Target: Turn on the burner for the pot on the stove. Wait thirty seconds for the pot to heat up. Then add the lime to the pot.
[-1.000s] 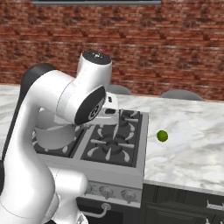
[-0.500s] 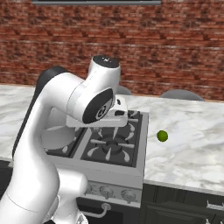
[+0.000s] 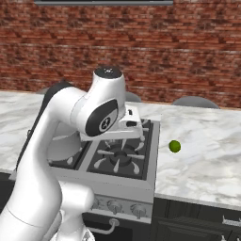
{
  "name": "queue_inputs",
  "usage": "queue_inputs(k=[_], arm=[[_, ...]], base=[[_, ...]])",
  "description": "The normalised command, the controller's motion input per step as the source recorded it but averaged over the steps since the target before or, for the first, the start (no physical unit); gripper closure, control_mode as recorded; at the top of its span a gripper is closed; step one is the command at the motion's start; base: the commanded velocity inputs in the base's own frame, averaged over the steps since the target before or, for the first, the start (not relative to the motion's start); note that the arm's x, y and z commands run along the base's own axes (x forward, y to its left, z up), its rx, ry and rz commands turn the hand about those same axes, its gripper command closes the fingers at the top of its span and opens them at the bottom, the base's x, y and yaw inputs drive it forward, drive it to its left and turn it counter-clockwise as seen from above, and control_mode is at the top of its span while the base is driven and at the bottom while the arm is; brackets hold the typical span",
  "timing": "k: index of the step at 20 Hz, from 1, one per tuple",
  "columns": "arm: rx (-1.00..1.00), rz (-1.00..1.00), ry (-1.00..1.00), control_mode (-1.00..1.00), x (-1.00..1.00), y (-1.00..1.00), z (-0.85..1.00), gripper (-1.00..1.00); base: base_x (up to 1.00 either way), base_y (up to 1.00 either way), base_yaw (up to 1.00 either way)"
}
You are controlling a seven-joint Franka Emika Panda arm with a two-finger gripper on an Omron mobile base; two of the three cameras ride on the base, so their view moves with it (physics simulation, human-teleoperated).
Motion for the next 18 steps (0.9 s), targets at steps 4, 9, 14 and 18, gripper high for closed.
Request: queue_inputs(k=[4,9,14,18], arm=[[0.0,-0.11,0.0,-1.0,0.25,-0.38,0.0,-1.0],[0.0,-0.09,0.02,-1.0,0.24,-0.47,-0.01,-1.0],[0.0,-0.08,0.0,-1.0,0.15,-0.4,-0.04,-1.0],[0.0,-0.08,0.0,-1.0,0.19,-0.34,-0.13,-1.0]], base=[[0.0,0.0,0.0],[0.0,0.0,0.0],[0.0,0.0,0.0],[0.0,0.0,0.0]])
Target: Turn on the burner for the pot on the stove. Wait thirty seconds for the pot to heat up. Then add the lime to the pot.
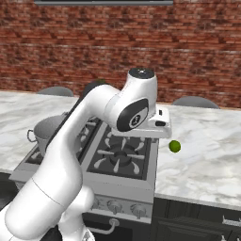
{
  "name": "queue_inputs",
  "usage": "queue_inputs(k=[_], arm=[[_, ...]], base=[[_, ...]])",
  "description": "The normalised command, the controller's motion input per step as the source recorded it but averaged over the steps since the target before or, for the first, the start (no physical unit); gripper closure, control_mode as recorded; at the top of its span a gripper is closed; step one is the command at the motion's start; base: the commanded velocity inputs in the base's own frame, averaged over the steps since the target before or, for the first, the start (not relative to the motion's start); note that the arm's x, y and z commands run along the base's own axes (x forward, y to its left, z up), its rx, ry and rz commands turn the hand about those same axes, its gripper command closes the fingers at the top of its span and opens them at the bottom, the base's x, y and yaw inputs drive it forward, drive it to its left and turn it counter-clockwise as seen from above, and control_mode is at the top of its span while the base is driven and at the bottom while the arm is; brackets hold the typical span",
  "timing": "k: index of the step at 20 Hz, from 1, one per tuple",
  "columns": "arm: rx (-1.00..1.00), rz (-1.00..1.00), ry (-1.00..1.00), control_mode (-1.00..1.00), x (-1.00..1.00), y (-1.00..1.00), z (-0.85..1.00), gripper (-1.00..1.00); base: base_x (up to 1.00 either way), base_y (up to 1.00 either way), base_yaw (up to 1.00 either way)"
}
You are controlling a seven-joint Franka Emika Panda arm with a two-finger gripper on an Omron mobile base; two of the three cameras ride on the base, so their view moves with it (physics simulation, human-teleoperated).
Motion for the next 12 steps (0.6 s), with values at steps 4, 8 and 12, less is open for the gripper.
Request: queue_inputs(k=[4,8,12], arm=[[0.0,-0.08,0.0,-1.0,0.15,-0.35,-0.18,-1.0],[0.0,-0.08,0.0,-1.0,0.17,-0.32,-0.19,-1.0],[-0.02,-0.05,-0.05,-1.0,0.23,-0.11,-0.3,-1.0]], base=[[0.0,0.0,0.0],[0.0,0.0,0.0],[0.0,0.0,0.0]])
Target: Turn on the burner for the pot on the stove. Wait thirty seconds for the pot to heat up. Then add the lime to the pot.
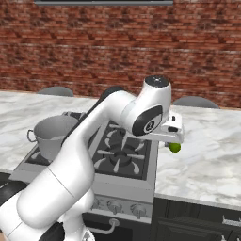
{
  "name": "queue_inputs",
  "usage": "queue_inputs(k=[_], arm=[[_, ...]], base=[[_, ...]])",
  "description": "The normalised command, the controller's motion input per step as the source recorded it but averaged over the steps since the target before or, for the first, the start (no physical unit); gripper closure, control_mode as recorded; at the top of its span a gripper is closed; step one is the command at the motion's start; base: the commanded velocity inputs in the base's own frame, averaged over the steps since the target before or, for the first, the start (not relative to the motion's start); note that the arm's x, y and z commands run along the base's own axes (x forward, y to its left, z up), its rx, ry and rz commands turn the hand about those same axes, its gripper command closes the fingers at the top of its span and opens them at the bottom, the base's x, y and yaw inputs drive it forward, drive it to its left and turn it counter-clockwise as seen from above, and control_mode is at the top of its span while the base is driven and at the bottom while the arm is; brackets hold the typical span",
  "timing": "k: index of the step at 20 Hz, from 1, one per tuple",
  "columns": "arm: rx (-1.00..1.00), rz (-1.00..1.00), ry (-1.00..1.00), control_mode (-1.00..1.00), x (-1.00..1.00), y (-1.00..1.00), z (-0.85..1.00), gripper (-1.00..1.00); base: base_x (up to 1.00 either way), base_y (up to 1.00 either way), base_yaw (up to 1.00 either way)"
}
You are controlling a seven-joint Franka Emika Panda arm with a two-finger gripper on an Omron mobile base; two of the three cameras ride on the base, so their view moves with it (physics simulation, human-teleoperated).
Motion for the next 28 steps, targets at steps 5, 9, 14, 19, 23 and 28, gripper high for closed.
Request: queue_inputs(k=[5,9,14,19,23,28], arm=[[-0.03,-0.04,-0.07,-1.0,0.27,-0.02,-0.28,-1.0],[-0.02,-0.03,-0.05,-1.0,0.33,-0.01,-0.24,-1.0],[0.0,-0.03,-0.02,-1.0,0.29,-0.24,-0.11,-1.0],[0.0,0.0,0.0,-1.0,0.44,-0.3,-0.15,-1.0],[0.0,0.0,0.0,-1.0,0.58,-0.2,-0.14,-1.0],[0.0,0.0,0.0,-1.0,0.45,-0.16,-0.15,-1.0]], base=[[0.0,0.0,0.0],[0.0,0.0,0.0],[0.0,0.0,0.0],[0.0,0.0,0.0],[0.0,0.0,0.0],[0.0,0.0,0.0]])
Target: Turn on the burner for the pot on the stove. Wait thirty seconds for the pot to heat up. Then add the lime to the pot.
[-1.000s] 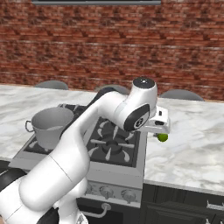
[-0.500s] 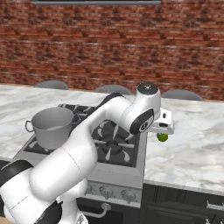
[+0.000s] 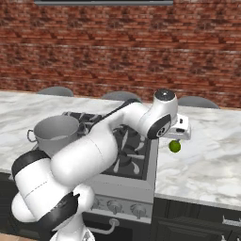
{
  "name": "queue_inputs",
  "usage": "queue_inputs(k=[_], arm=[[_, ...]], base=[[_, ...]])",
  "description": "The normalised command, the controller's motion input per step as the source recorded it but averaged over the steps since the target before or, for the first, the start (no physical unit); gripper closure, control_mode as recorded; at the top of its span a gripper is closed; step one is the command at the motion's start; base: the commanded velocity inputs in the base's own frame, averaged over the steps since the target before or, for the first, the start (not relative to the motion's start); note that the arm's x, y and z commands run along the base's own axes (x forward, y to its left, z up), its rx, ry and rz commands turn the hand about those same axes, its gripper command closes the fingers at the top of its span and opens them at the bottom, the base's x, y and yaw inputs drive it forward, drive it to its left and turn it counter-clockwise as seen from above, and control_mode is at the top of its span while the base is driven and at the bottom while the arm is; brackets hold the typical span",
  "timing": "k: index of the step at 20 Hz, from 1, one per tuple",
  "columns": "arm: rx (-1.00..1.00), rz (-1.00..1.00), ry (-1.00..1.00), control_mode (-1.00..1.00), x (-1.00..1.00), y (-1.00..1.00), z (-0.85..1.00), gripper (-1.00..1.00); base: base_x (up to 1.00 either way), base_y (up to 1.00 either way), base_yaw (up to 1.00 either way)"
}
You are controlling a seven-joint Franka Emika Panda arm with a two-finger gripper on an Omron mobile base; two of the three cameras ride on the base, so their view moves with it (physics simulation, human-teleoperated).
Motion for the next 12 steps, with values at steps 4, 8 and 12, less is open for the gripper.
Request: queue_inputs(k=[4,8,12], arm=[[0.0,0.0,0.01,-1.0,0.34,-0.16,-0.23,-1.0],[0.0,0.0,0.01,-1.0,0.29,-0.12,-0.28,-1.0],[0.0,0.0,-0.01,-1.0,0.21,0.0,-0.42,-1.0]], base=[[0.0,0.0,0.0],[0.0,0.0,0.0],[0.0,0.0,0.0]])
